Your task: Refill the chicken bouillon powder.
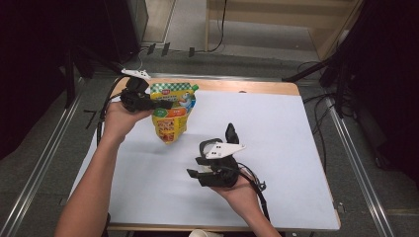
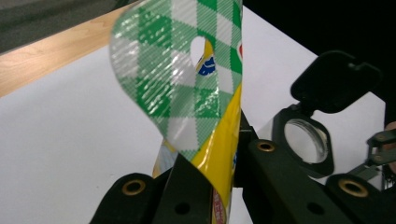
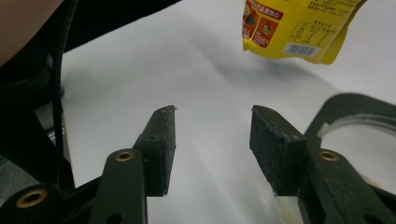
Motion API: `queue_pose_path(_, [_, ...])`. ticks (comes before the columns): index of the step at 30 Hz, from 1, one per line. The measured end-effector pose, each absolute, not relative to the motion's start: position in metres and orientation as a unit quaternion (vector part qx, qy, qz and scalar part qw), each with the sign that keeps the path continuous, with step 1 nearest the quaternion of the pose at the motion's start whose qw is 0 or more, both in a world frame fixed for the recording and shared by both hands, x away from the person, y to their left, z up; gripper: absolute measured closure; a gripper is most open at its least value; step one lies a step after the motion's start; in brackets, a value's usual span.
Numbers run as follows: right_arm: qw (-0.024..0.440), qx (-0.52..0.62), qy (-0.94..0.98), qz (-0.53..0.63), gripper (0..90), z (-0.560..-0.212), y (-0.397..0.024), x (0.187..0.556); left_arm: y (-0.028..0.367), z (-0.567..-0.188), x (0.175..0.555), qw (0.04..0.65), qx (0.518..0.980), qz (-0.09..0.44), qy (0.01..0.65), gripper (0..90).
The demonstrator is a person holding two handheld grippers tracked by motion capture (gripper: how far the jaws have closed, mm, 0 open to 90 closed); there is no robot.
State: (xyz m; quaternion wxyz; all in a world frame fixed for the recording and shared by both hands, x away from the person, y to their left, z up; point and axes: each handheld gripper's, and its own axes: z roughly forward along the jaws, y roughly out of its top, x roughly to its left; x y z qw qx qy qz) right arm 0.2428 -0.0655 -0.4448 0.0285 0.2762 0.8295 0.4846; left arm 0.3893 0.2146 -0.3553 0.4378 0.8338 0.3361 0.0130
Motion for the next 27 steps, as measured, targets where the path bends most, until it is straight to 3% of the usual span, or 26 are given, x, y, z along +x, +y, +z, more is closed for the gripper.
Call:
queue_pose_path(4, [0.028, 0.269, 0.829, 0.489, 56.3, -0.445, -0.06, 0.244, 0.217, -0.345, 0.375, 0.44, 0.834, 0.021, 0.332, 90.0])
queue_pose_path(18, [0.009, 0.266, 0.841, 0.472, 56.3, -0.459, -0.025, 0.244, 0.231, -0.329, 0.33, 0.469, 0.818, -0.004, 0.334, 90.0])
queue_pose_path(27, [0.016, 0.28, 0.838, 0.467, 79.3, -0.482, -0.016, 0.242, 0.232, -0.329, 0.315, 0.469, 0.817, -0.015, 0.336, 90.0])
